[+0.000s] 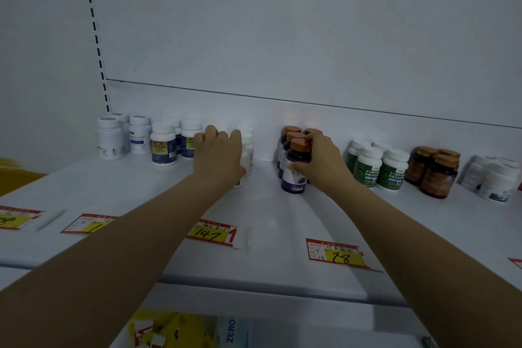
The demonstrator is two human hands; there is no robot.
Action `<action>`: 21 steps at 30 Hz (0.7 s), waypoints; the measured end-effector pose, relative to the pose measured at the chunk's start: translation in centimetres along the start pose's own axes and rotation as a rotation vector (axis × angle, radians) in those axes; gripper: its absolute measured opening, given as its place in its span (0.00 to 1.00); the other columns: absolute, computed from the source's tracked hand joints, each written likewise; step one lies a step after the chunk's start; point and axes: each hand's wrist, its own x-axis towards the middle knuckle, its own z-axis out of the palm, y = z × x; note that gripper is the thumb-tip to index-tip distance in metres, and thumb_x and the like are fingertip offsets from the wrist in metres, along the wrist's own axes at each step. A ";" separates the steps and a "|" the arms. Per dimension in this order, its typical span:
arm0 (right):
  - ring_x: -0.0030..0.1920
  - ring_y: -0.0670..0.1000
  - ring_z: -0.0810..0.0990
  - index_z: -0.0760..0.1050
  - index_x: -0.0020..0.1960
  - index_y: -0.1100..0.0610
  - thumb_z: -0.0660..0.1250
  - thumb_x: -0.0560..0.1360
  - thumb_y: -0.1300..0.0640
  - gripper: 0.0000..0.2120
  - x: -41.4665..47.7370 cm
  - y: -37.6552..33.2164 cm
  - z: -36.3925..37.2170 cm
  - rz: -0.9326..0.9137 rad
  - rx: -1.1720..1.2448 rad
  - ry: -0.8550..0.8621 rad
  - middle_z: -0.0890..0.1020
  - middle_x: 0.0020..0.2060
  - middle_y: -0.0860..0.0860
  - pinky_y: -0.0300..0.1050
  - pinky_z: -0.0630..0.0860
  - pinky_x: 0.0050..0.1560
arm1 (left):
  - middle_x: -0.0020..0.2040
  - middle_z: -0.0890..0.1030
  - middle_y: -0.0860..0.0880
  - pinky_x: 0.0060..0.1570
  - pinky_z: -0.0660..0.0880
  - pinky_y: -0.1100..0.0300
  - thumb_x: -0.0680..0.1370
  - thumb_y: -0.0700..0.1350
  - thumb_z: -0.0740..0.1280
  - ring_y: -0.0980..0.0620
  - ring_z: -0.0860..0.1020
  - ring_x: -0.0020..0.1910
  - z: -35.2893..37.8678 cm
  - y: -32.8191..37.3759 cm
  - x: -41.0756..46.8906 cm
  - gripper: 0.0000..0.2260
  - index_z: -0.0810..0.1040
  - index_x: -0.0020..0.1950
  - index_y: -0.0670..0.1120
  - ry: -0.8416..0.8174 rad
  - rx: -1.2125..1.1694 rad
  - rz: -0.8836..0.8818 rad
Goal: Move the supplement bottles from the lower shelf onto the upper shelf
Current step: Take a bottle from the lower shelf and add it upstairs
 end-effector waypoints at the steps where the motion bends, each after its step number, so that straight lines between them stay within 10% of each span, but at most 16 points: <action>1: 0.62 0.55 0.74 0.62 0.69 0.57 0.76 0.68 0.57 0.35 0.0 0.0 0.0 -0.003 0.003 0.000 0.70 0.64 0.56 0.44 0.72 0.59 | 0.58 0.77 0.45 0.55 0.65 0.52 0.72 0.54 0.69 0.44 0.68 0.60 0.1 0.1 -0.1 0.22 0.69 0.60 0.45 -0.002 -0.008 -0.007; 21: 0.65 0.57 0.71 0.58 0.73 0.58 0.72 0.71 0.58 0.36 -1.9 0.2 -1.9 -0.030 -0.122 -0.065 0.68 0.67 0.57 0.47 0.70 0.64 | 0.58 0.72 0.42 0.54 0.67 0.56 0.71 0.54 0.71 0.43 0.69 0.58 -1.3 0.3 -1.6 0.26 0.71 0.61 0.41 0.080 -0.026 -0.002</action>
